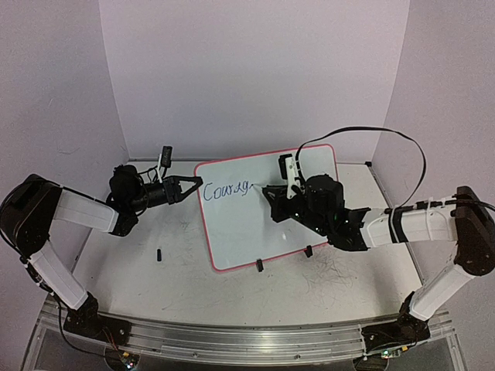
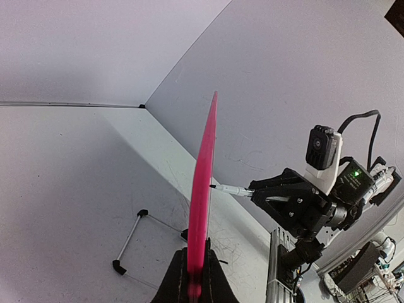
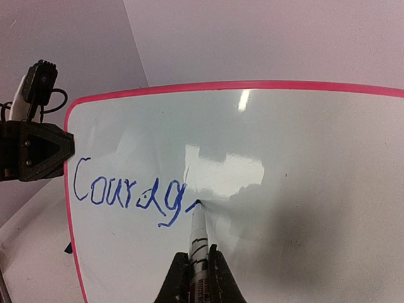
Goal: Write a sentence on the whiteboard
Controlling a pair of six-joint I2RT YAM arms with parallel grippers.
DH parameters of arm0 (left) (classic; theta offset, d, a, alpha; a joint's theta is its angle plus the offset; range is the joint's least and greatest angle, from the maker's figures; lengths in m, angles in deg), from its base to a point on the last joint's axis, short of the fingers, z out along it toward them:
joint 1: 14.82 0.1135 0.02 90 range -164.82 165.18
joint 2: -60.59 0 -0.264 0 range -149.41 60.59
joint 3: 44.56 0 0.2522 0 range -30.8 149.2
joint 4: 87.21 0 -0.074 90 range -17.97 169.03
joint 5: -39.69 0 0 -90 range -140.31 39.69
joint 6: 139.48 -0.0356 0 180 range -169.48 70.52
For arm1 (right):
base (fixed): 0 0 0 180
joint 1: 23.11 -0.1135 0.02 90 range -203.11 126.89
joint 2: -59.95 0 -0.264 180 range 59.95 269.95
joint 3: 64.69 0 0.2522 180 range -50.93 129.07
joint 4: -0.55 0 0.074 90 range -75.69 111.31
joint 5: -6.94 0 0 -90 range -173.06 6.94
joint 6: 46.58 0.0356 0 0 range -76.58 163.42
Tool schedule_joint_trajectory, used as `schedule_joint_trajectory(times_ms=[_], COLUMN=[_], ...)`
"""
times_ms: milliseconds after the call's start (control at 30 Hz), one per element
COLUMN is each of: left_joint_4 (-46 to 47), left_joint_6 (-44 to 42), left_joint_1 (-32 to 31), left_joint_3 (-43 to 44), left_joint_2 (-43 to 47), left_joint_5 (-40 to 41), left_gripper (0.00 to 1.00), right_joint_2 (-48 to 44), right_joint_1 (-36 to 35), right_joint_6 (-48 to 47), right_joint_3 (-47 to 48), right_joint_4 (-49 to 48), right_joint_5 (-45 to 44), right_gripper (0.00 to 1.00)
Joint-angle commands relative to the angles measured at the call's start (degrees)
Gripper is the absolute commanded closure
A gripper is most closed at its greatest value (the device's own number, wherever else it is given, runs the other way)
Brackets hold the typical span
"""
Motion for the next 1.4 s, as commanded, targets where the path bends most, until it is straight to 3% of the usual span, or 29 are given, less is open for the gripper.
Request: schedule_joint_trajectory(times_ms=[0,1367], left_joint_4=[0.2,0.2], left_joint_6=[1.2,1.2], left_joint_1=[-0.9,-1.0], left_joint_3=[0.9,1.0], left_joint_2=[0.4,0.3], left_joint_5=[-1.9,-1.8], left_gripper=[1.0,1.0], right_joint_2=[-0.1,0.5], right_joint_1=[0.9,0.4], right_joint_6=[0.2,1.0], right_joint_3=[1.8,-0.9], right_joint_4=[-1.4,-0.2], right_joint_5=[-2.1,1.4], right_gripper=[1.0,1.0])
